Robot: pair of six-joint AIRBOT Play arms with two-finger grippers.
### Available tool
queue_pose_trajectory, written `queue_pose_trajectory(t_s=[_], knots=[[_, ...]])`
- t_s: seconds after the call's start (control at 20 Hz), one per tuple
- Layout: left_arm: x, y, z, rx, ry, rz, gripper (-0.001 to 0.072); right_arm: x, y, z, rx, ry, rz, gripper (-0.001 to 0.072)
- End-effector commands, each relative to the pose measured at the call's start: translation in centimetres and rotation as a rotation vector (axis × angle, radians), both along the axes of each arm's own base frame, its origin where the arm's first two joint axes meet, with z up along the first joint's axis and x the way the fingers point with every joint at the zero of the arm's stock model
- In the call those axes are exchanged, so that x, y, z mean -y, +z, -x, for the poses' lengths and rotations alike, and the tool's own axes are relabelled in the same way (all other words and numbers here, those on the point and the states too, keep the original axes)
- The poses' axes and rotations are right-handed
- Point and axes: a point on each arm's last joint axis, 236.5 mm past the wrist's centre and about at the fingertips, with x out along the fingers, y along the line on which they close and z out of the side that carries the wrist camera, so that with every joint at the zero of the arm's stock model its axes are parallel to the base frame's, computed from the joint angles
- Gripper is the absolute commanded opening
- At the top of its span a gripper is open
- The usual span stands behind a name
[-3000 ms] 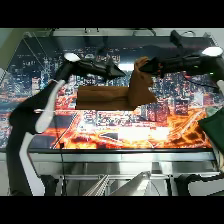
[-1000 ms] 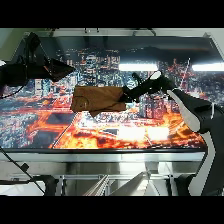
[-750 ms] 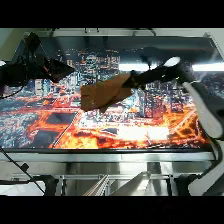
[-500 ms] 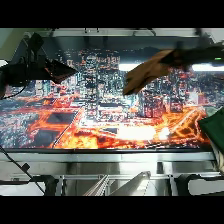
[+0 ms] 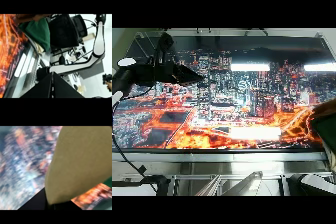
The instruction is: Fold the shirts.
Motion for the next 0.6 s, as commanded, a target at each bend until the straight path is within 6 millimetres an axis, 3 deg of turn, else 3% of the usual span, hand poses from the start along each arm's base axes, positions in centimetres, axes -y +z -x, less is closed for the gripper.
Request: queue_pose_trajectory(t_s=[0.0,0.1,0.25,0.35,0.55], knots=[[2.0,0.0,1.4,0.048,-0.058,0.006,0.0002,4.8,-1.3,12.8,-0.302,-0.276,0.092,0.0019],[2.7,0.0,2.0,0.069,-0.086,0.011,0.0002,5.8,-1.9,16.9,-0.405,-0.377,0.118,0.0019],[3.6,0.0,2.6,0.086,-0.106,0.013,0.0002,5.3,-4.7,20.4,-0.554,-0.425,0.08,0.0019],[3.8,-0.2,2.8,0.095,-0.117,0.008,0.0002,4.6,-8.0,21.1,-0.606,-0.418,0.019,0.0019],[3.6,-1.7,2.8,0.101,-0.119,-0.056,0.0001,5.3,-14.8,21.5,-0.642,-0.393,0.009,0.002]])
